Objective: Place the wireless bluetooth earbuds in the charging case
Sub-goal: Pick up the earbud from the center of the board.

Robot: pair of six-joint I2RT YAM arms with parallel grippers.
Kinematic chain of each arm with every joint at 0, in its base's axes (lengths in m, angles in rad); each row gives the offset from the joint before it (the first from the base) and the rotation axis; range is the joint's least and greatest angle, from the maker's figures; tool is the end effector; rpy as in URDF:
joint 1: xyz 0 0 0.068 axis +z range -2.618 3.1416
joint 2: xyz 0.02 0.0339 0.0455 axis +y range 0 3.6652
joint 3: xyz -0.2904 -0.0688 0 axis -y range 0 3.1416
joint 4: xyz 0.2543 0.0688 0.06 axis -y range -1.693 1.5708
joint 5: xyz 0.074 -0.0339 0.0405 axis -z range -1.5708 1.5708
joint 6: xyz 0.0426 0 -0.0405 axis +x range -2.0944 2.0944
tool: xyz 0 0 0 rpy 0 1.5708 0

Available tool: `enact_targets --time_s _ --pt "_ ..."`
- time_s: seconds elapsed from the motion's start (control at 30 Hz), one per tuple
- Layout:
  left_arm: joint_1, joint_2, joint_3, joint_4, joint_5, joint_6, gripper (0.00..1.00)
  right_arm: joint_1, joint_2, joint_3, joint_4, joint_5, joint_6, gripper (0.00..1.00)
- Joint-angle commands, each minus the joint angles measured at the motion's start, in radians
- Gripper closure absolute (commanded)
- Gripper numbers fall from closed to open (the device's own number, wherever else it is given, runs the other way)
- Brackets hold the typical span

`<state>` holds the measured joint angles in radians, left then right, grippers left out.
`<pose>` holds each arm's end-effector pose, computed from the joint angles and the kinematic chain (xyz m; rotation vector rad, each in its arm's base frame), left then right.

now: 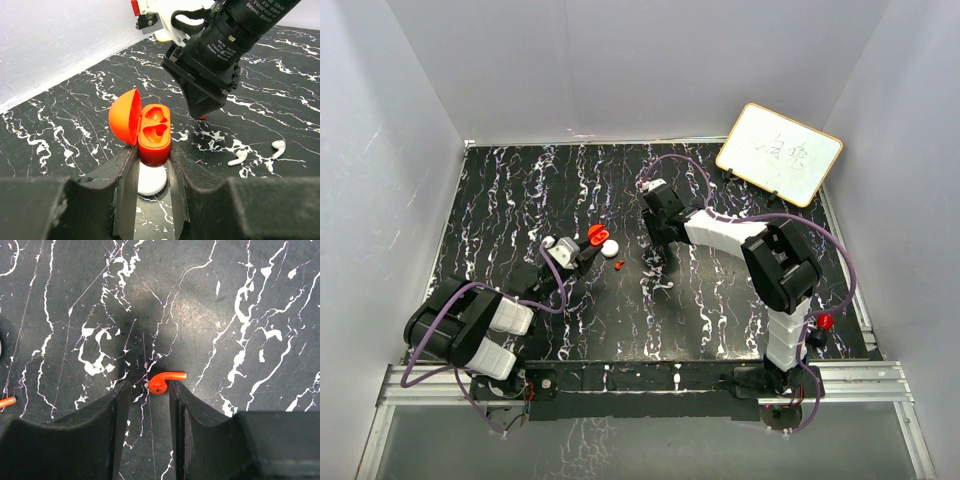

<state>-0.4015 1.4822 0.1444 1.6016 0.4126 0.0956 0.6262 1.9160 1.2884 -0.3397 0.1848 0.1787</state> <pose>0.1963 -0.1019 0.1987 0.6646 1.1735 -0.5279 0.3490 0.2428 0.1906 -0.4874 2.4686 0.0922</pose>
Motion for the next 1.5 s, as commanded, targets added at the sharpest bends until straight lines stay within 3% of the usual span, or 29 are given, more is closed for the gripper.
enact_targets --time_s 0.0,0.93,1.47 --pt "0.004 -0.006 0.023 0.185 0.027 0.001 1.00 -0.003 0.012 0.015 0.013 0.011 0.014 0.65" --pt "0.005 -0.004 0.020 0.185 0.024 0.003 1.00 -0.017 0.046 0.024 -0.006 -0.013 0.022 0.74" --pt "0.005 0.000 0.021 0.186 0.023 0.007 1.00 -0.023 0.030 0.036 -0.013 -0.031 0.035 0.88"
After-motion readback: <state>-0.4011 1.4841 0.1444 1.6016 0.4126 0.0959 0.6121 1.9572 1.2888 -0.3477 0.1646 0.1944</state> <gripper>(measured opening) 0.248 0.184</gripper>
